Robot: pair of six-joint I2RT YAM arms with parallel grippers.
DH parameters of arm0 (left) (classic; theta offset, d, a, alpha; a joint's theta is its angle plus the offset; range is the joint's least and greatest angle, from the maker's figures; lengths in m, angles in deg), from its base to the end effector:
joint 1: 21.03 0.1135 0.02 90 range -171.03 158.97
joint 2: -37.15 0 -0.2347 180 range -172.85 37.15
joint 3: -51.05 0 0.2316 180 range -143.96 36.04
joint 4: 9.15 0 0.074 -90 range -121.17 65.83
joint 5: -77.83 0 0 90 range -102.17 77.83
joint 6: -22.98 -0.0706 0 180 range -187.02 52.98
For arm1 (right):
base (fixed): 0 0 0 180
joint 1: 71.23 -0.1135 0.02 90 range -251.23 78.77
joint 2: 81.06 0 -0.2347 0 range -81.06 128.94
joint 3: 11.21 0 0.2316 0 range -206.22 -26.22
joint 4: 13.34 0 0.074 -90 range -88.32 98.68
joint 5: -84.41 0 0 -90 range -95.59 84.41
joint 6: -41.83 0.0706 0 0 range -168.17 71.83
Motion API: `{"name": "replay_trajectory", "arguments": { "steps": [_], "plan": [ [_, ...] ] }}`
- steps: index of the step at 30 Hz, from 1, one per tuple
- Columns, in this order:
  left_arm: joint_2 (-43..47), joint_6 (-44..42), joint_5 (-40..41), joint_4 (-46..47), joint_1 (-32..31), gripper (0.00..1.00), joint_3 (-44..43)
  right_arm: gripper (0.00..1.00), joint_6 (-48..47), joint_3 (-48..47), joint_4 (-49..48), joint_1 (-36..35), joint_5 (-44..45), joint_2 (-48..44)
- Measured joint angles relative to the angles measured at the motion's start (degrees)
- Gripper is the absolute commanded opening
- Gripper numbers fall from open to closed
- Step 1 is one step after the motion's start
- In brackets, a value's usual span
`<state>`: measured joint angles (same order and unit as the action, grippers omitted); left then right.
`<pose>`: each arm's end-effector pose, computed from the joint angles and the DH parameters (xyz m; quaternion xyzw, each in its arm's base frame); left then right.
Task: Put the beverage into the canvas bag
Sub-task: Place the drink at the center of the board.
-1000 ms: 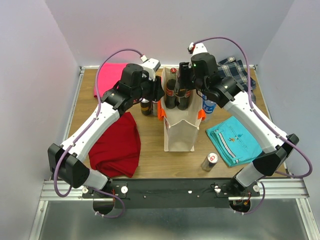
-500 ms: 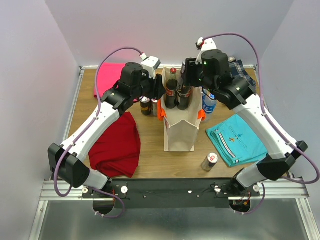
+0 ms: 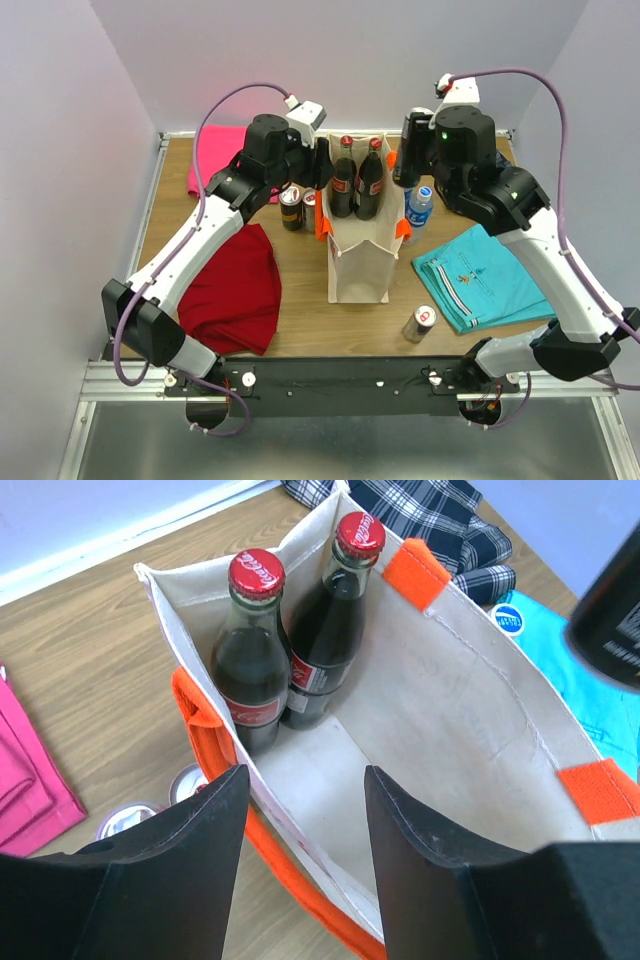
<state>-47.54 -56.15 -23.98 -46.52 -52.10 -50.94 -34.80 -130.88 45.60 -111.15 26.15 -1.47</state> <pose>0.2956 -0.1950 0.3670 0.2010 0.7922 -0.2827 0.5021 0.2398 0.1523 0.4501 -0.0248 0.7980 0.0521 0.5999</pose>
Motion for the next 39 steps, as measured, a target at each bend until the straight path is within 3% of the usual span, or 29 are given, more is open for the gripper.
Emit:
{"name": "replay_trajectory", "arguments": {
  "steps": [10,18,29,39],
  "plan": [
    [-2.9,-0.5,-0.5,-0.4,0.0,0.59,-2.9,0.01,2.6,5.4,5.2,0.0,16.6,-5.5],
    [-5.0,-0.8,-1.8,-0.7,0.0,0.59,-4.2,0.01,12.2,12.0,13.3,0.0,24.5,-10.9],
    [-6.0,-1.2,-2.4,-1.4,0.0,0.59,-5.3,0.01,33.6,31.5,23.1,0.1,25.7,-15.4],
    [-6.0,-1.6,-2.4,-1.5,0.0,0.59,-5.5,0.01,48.9,42.4,27.0,0.1,25.0,-18.6]
  ]
}}
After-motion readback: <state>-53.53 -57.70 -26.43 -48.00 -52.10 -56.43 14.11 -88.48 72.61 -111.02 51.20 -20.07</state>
